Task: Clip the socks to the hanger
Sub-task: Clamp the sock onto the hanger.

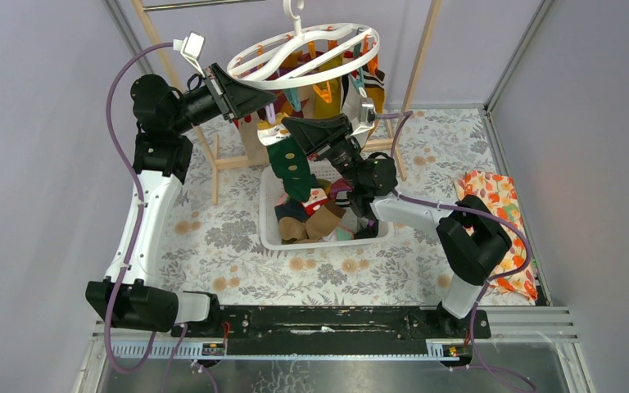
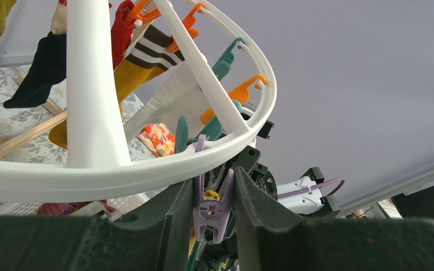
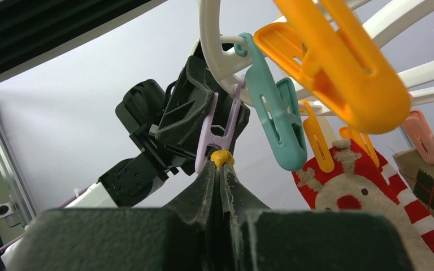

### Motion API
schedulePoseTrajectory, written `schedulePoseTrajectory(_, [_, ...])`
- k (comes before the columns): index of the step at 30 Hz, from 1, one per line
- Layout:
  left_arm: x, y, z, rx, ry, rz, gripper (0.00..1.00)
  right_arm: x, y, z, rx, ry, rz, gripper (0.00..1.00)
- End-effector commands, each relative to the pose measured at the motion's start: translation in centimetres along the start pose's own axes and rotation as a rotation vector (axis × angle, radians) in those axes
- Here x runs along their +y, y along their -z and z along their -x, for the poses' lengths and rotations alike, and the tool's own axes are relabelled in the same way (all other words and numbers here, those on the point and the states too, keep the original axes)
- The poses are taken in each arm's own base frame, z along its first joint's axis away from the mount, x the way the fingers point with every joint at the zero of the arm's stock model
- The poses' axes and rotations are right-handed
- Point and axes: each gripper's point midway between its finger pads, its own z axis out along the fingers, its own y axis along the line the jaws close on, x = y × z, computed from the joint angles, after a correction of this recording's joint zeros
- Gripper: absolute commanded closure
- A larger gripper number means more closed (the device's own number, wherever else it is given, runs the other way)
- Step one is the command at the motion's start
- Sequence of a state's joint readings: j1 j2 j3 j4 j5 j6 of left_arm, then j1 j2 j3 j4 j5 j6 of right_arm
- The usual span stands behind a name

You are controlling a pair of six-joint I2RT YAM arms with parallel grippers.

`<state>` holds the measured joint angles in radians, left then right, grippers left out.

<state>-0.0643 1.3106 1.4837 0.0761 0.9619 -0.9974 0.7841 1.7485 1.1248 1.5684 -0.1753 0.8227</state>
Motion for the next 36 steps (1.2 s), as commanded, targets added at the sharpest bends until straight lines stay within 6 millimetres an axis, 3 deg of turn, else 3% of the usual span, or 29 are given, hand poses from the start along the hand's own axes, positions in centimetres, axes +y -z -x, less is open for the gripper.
schedulePoseTrajectory(1, [-2.3,0.4,-0.4,0.052,-0.039,-0.077,1.0,3.2,-0.4,2.3,-0.042,0.02,0.112,1.0])
schedulePoseTrajectory(8, [-2.6,0.4,-0.2,0.049,-0.041,-0.084,1.0,3.7,0.0,1.8,-0.007,0.006,0.143,1.0])
schedulePoseTrajectory(15, [-2.5,0.4,-0.4,0.052,-0.039,-0.084,1.0,4.5,-0.5,2.5,-0.023,-0.025,0.193,1.0])
schedulePoseTrajectory(36, [-2.4,0.5,-0.7,0.069,-0.033,-0.09,1.0,3.9,-1.5,3.0,-0.044,-0.012,0.197,1.0])
